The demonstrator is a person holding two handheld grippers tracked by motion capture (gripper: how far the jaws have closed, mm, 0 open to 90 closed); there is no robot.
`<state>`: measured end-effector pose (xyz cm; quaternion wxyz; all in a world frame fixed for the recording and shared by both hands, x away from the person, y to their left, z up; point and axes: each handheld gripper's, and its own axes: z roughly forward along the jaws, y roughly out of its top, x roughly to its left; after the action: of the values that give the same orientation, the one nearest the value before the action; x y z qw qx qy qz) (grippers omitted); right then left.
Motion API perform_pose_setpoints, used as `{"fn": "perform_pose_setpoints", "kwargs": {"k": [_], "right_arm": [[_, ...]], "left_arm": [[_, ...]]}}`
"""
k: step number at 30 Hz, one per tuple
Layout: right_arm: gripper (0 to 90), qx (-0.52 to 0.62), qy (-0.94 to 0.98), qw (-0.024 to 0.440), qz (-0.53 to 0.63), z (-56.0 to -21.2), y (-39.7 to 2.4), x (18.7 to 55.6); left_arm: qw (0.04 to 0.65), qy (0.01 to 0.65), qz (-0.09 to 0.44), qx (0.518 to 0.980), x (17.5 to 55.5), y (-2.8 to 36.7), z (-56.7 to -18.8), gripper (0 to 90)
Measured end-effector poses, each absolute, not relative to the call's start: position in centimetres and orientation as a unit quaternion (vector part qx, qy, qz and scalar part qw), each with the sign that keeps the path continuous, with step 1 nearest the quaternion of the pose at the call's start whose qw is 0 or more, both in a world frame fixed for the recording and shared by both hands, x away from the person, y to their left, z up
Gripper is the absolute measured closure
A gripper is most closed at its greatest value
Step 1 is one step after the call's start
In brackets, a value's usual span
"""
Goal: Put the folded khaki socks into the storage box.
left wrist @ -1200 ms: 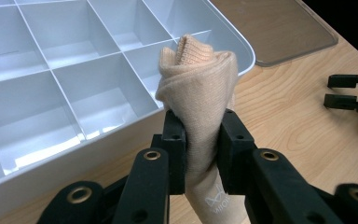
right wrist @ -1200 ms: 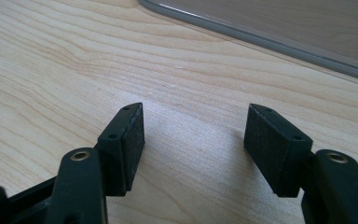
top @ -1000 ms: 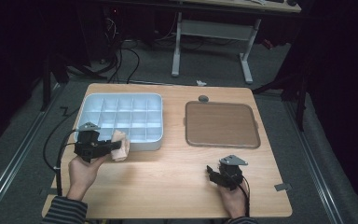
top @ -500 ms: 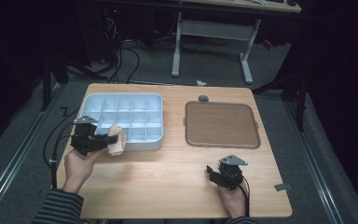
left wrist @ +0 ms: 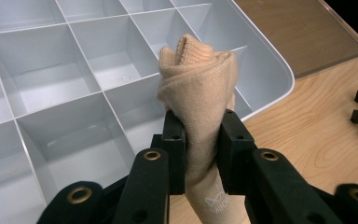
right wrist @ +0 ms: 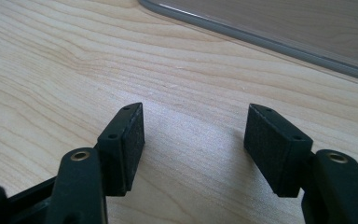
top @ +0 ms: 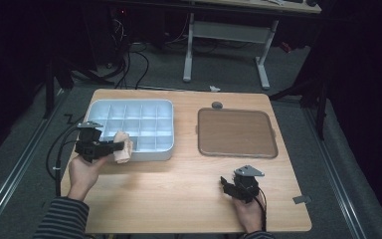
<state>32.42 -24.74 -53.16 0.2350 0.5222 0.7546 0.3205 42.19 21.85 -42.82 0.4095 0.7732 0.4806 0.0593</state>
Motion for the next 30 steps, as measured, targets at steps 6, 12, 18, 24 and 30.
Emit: {"fn": "perform_pose_setpoints", "kwargs": {"k": [6,12,18,24,30], "right_arm": [[37.9,0.522,0.755,0.235,0.32,-53.2,-24.7,32.4],[37.9,0.522,0.755,0.235,0.321,-53.2,-24.7,32.4],[37.9,0.522,0.755,0.235,0.32,-53.2,-24.7,32.4],[38.0,0.522,0.755,0.235,0.32,-53.2,-24.7,32.4],[37.9,0.522,0.755,0.235,0.32,-53.2,-24.7,32.4]], "left_arm": [[0.399,0.487,0.063,0.774,42.9,21.9,-43.0,75.7],[0.407,0.485,0.057,0.772,43.8,21.6,-42.5,75.7],[0.401,0.483,0.058,0.776,44.4,21.3,-42.5,75.7],[0.395,0.486,0.055,0.777,45.3,20.9,-42.8,75.7],[0.403,0.494,0.048,0.768,46.0,21.0,-43.2,75.7]]}}
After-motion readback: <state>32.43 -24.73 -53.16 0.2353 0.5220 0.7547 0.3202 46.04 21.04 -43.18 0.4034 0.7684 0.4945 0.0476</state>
